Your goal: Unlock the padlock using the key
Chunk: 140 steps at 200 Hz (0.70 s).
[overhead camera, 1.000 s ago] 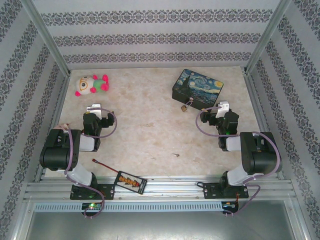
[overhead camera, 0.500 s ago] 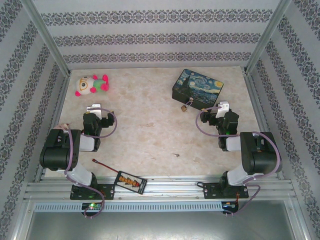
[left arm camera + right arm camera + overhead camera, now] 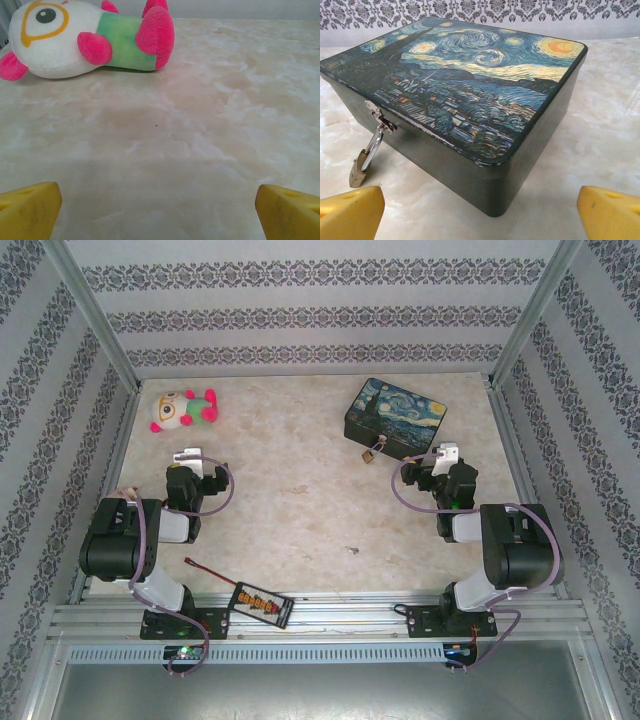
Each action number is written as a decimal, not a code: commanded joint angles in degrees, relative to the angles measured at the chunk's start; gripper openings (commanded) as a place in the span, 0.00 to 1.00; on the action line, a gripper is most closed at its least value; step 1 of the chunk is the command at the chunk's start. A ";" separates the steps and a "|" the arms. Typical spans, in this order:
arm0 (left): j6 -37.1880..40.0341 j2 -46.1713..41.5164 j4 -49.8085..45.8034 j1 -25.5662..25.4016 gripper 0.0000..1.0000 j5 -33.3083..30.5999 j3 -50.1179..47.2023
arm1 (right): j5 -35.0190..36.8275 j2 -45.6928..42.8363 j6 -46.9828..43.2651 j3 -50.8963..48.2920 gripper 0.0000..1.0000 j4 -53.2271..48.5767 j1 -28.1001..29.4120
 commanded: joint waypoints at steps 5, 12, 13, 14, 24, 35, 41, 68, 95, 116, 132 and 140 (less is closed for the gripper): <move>-0.62 -1.08 2.37 -0.40 0.99 -0.78 -0.38 | 1.11 -0.35 -0.09 0.86 0.98 0.83 -0.23; -0.76 -1.33 1.92 -0.40 0.99 -1.26 -0.32 | 1.45 -0.67 -0.05 0.95 0.98 0.43 -0.24; -0.83 -1.44 1.80 -0.40 0.99 -1.29 -0.31 | 1.51 -0.66 -0.01 0.95 0.98 0.39 -0.24; -0.87 -1.54 1.66 -0.40 0.99 -1.35 -0.30 | 1.61 -0.66 0.01 0.95 0.98 0.28 -0.24; -0.90 -2.57 0.72 -0.39 0.99 -1.76 -0.29 | 2.03 -1.33 0.11 1.12 0.98 -0.44 -0.24; -0.81 -3.80 -0.19 -0.40 0.99 -1.91 -0.38 | 2.78 -2.26 0.44 1.21 0.98 -1.25 -0.24; -0.94 -4.64 -0.90 -0.40 0.99 -2.30 -0.38 | 3.31 -2.85 0.71 1.21 0.98 -1.67 -0.24; -1.25 -9.34 -5.55 -0.40 0.99 -3.57 -0.08 | 6.09 -6.29 1.50 1.57 0.98 -5.57 -0.22; -1.90 -15.41 -12.96 -0.40 0.99 -4.90 1.60 | 8.47 -10.72 2.12 2.21 0.98 -10.56 -0.24; -4.78 -20.78 -17.70 -0.37 0.99 -5.29 3.42 | 12.57 -16.60 4.63 3.89 0.98 -18.20 -0.24; -8.23 -24.09 -23.87 -0.40 0.99 -3.44 6.60 | 16.66 -20.82 8.22 6.56 0.98 -26.41 -0.24; -10.04 -24.93 -27.35 -0.40 0.99 -2.07 9.05 | 17.68 -22.68 9.85 8.50 0.98 -31.40 -0.33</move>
